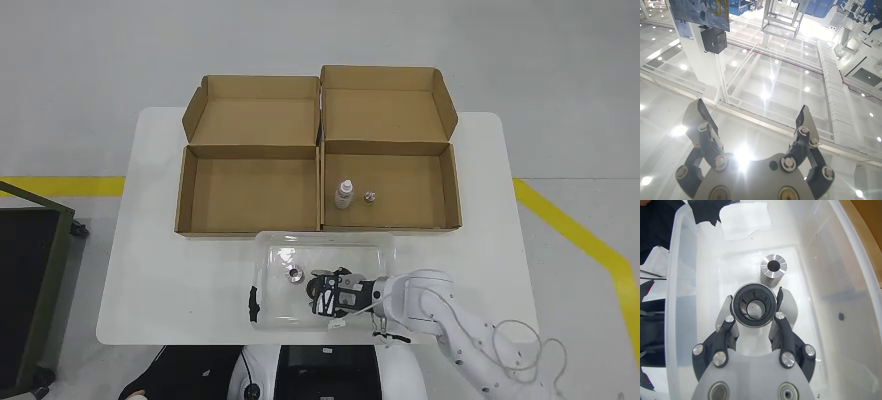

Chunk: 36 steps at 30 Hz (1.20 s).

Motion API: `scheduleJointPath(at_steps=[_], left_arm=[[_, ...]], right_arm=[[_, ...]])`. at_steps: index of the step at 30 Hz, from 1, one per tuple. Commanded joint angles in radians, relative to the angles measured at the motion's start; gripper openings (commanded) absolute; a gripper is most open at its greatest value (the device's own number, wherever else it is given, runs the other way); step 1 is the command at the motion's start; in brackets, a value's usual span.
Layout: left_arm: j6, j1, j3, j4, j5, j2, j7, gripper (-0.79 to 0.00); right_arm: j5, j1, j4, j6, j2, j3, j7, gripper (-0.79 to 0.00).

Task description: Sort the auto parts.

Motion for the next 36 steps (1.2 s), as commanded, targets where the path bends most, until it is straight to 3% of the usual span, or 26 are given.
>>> scheduleJointPath(at_steps=[1,3,16,25,36], left_arm=[[0.000,0.000,0.000,0.000,0.000,0.000,0.000,0.000],[0.000,0.000,0.000,0.000,0.000,0.000,0.000,0.000],[0.000,0.000,0.000,0.000,0.000,0.000,0.000,0.000],[0.000,0.000,0.000,0.000,0.000,0.000,0.000,0.000],[0.000,0.000,0.000,0.000,0.000,0.000,0.000,0.000]], right_arm=[[0.002,0.002,-0.006,-0.002,0.001,0.002,0.004,-0.693],[0.008,0.002,-0.017,-0.005,0.002,0.007,0.006,-0.785],[0.074,-0.004,-0.065,-0.005,0.009,0.062,-0.051,-0.785],[0.115,-0.019,-0.146,0.008,0.023,0.158,-0.109,-0.785],[0.193,-0.038,-0.215,0.037,0.025,0.238,-0.323,-0.785]])
